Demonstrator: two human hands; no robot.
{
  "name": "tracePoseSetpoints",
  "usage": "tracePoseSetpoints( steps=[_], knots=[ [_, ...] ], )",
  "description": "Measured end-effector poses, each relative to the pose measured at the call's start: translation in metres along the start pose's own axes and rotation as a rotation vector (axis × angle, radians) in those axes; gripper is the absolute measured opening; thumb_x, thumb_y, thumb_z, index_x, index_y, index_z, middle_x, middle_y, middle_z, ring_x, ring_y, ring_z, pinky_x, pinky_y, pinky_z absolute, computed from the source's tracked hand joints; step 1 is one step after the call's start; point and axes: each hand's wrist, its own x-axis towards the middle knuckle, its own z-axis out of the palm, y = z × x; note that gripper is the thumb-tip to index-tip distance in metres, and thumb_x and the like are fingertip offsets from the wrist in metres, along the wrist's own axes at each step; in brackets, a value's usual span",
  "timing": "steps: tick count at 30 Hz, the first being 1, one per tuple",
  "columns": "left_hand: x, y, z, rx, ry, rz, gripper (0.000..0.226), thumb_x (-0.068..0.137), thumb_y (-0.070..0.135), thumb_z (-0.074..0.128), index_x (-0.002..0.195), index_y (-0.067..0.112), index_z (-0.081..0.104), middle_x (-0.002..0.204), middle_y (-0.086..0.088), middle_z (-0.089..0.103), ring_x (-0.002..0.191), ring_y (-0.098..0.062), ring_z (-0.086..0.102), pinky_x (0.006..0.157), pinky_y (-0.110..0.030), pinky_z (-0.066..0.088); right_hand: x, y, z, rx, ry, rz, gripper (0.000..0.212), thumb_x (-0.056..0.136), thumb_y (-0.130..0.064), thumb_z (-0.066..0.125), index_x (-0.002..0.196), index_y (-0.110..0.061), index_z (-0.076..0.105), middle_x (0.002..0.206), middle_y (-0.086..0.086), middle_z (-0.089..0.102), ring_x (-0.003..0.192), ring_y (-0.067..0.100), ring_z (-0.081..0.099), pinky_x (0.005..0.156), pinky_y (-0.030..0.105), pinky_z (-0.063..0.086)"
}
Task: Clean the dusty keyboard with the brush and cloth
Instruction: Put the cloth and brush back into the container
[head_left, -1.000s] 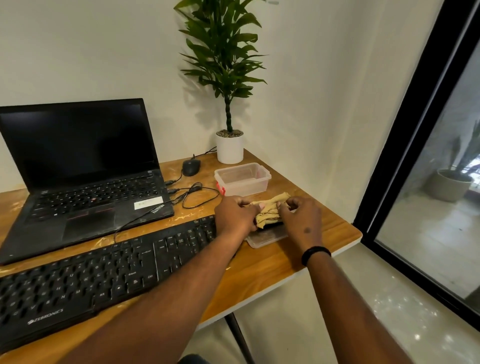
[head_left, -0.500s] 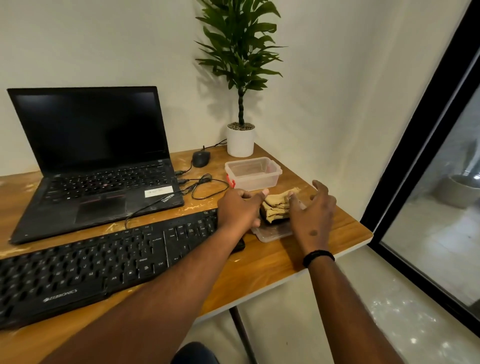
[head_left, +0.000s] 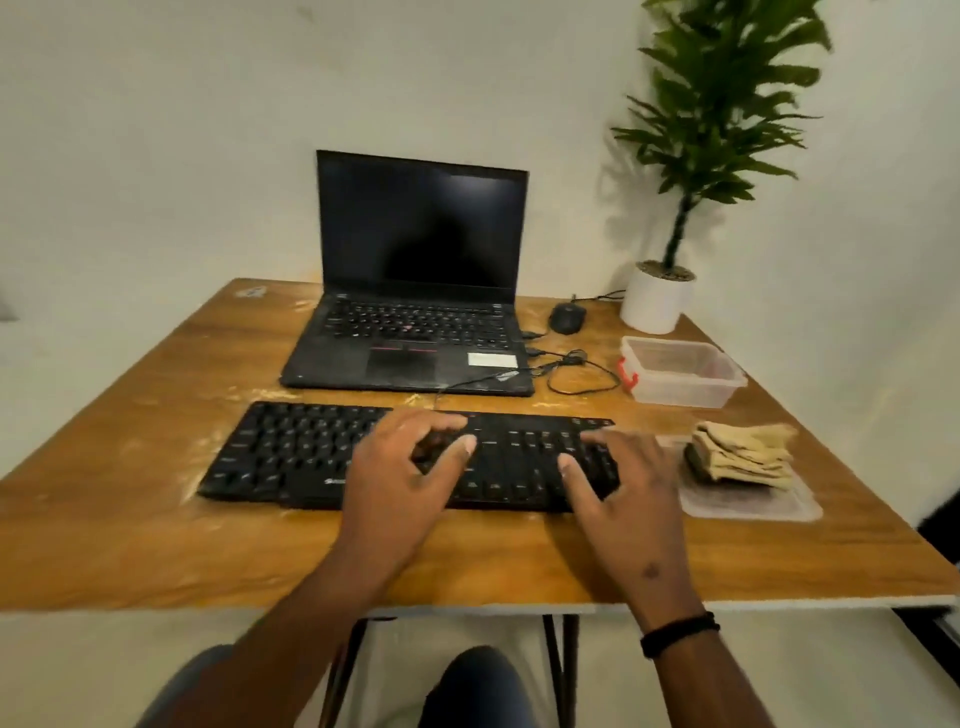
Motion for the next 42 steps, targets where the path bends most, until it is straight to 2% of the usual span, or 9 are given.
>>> tracePoseSetpoints(
  steps=[3, 6, 13, 20, 26, 29, 35, 39, 42],
  knots=[
    [-0.008, -0.042, -0.056, 0.232, 0.022, -0.053, 0.037, 0.086, 0.054, 0.059, 0.106, 0.027, 0.075, 0.112, 0.011, 0.067, 0.110, -0.012, 0.058, 0.097, -0.033, 0.044, -0.004, -0.004, 0.006, -0.176, -0.112, 0.053, 0.055, 0.086, -0.061, 0.057, 0.127, -0.025, 0.061, 0.132, 0.001, 0.053, 0.128, 0.023, 0.042, 0.110, 0.041, 0.036],
    [-0.014, -0.069, -0.093, 0.434, -0.087, -0.089, 0.053, 0.082, 0.066, 0.052, 0.115, 0.032, 0.074, 0.126, 0.012, 0.064, 0.121, -0.014, 0.050, 0.102, -0.034, 0.037, -0.006, -0.012, 0.008, -0.349, -0.229, 0.091, 0.070, 0.084, -0.075, 0.044, 0.139, -0.032, 0.052, 0.149, 0.001, 0.044, 0.141, 0.024, 0.030, 0.119, 0.046, 0.027],
    [-0.024, -0.084, -0.103, 0.462, -0.224, -0.080, 0.074, 0.080, 0.085, 0.039, 0.126, 0.037, 0.069, 0.139, 0.012, 0.059, 0.135, -0.017, 0.046, 0.110, -0.041, 0.038, -0.011, -0.027, 0.018, -0.392, -0.384, 0.105, 0.069, 0.083, -0.083, 0.033, 0.144, -0.052, 0.039, 0.163, -0.011, 0.021, 0.152, 0.020, 0.009, 0.122, 0.057, 0.008],
    [-0.010, -0.086, -0.102, 0.470, -0.237, -0.129, 0.072, 0.078, 0.076, 0.040, 0.131, 0.035, 0.066, 0.144, 0.010, 0.056, 0.138, -0.017, 0.041, 0.114, -0.039, 0.032, 0.000, -0.033, 0.025, -0.387, -0.423, 0.091, 0.070, 0.084, -0.083, 0.031, 0.145, -0.051, 0.039, 0.165, -0.012, 0.017, 0.154, 0.020, 0.005, 0.121, 0.060, 0.003],
    [0.006, -0.090, -0.099, 0.458, -0.222, -0.182, 0.050, 0.088, 0.055, 0.068, 0.132, 0.031, 0.065, 0.148, 0.006, 0.053, 0.142, -0.021, 0.038, 0.116, -0.045, 0.029, 0.019, -0.036, 0.037, -0.353, -0.433, 0.070, 0.069, 0.085, -0.082, 0.033, 0.145, -0.050, 0.040, 0.164, -0.010, 0.020, 0.153, 0.022, 0.007, 0.121, 0.062, 0.004],
    [0.009, -0.094, -0.097, 0.460, -0.219, -0.197, 0.054, 0.085, 0.059, 0.061, 0.131, 0.030, 0.067, 0.146, 0.004, 0.056, 0.141, -0.024, 0.041, 0.115, -0.047, 0.031, 0.026, -0.037, 0.041, -0.343, -0.442, 0.068, 0.068, 0.085, -0.081, 0.035, 0.145, -0.049, 0.041, 0.165, -0.009, 0.020, 0.153, 0.022, 0.006, 0.121, 0.062, 0.003],
    [0.014, -0.088, -0.096, 0.484, -0.228, -0.227, 0.048, 0.087, 0.045, 0.073, 0.132, 0.029, 0.066, 0.147, 0.002, 0.054, 0.140, -0.024, 0.039, 0.115, -0.046, 0.029, 0.031, -0.035, 0.041, -0.356, -0.461, 0.064, 0.068, 0.085, -0.081, 0.036, 0.145, -0.049, 0.042, 0.164, -0.008, 0.023, 0.153, 0.023, 0.009, 0.120, 0.063, 0.006],
    [0.010, -0.064, -0.080, 0.484, -0.083, -0.179, 0.041, 0.088, 0.036, 0.074, 0.128, 0.028, 0.069, 0.141, 0.003, 0.058, 0.137, -0.023, 0.040, 0.113, -0.045, 0.029, 0.031, -0.031, 0.032, -0.257, -0.325, 0.027, 0.061, 0.092, -0.069, 0.039, 0.147, -0.044, 0.040, 0.160, -0.006, 0.032, 0.152, 0.021, 0.014, 0.121, 0.056, 0.014],
    [0.008, -0.023, -0.051, 0.160, 0.029, -0.093, 0.026, 0.090, 0.026, 0.073, 0.116, 0.023, 0.073, 0.120, 0.008, 0.067, 0.113, -0.006, 0.058, 0.101, -0.025, 0.044, 0.036, -0.013, 0.006, -0.070, -0.015, 0.003, 0.051, 0.095, -0.050, 0.052, 0.141, -0.029, 0.053, 0.146, -0.002, 0.049, 0.141, 0.021, 0.034, 0.115, 0.042, 0.030]
  ],
)
